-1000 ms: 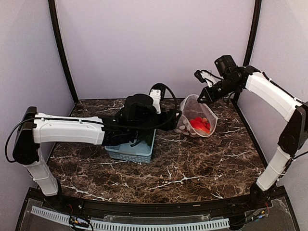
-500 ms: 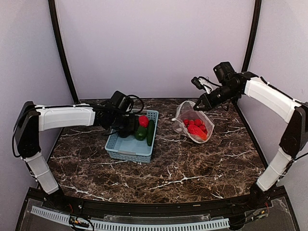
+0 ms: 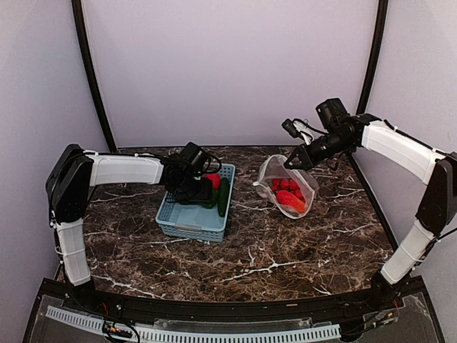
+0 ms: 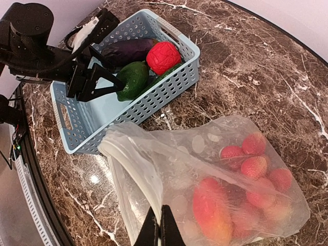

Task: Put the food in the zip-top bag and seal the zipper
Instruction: Pick up the fake fruit from the bin.

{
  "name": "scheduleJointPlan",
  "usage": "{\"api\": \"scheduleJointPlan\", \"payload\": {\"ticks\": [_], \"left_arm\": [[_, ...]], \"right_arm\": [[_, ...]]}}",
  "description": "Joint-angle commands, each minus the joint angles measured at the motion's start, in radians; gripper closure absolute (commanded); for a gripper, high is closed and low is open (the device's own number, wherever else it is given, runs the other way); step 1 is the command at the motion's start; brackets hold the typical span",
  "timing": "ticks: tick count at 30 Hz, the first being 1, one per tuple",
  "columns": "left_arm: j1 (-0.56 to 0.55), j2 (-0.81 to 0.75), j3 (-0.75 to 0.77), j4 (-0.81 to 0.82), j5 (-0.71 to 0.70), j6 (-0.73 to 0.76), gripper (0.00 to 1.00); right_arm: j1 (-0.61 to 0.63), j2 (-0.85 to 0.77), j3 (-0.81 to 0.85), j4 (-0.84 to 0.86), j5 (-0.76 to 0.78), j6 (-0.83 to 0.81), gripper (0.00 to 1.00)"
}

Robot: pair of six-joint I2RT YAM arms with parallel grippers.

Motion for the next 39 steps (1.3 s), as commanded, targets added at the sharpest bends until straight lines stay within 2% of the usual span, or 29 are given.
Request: {"api": "scheduleJointPlan", "payload": {"ticks": [1, 17, 19, 20, 22, 28, 32, 39], "left_arm": [[0.011, 0.028, 0.050, -0.004, 0.015, -0.028, 0.35], [0.033, 0.121, 0.104, 0.019, 0.073, -0.059, 0.34], [0.036, 0.140, 0.114, 0.018, 0.076, -0.061, 0.31], [0.037, 0.145, 0.120, 0.015, 0.075, -0.060, 0.24], [0.037, 0.159, 0.136, 0.006, 0.066, -0.060, 0.21], [0.038, 0.169, 0.136, 0.019, 0.055, -0.062, 0.27], [0.038, 0.163, 0.146, 0.000, 0.064, -0.058, 0.34], [0.036, 0.079, 0.109, 0.011, 0.052, -0.031, 0.41]], "right_arm": [[0.008, -0.026, -0.003, 0.041, -0.028, -0.002, 1.00], [0.008, -0.027, -0.009, 0.036, -0.031, 0.004, 1.00], [0.008, -0.027, -0.007, 0.032, -0.031, 0.005, 1.00], [0.008, -0.027, -0.006, 0.029, -0.033, 0.005, 1.00], [0.007, -0.030, -0.007, 0.029, -0.033, 0.005, 1.00], [0.008, -0.037, -0.009, 0.028, -0.031, 0.006, 1.00], [0.008, -0.036, -0.007, 0.026, -0.031, 0.005, 1.00], [0.008, -0.037, -0.012, 0.028, -0.022, 0.002, 1.00]]}}
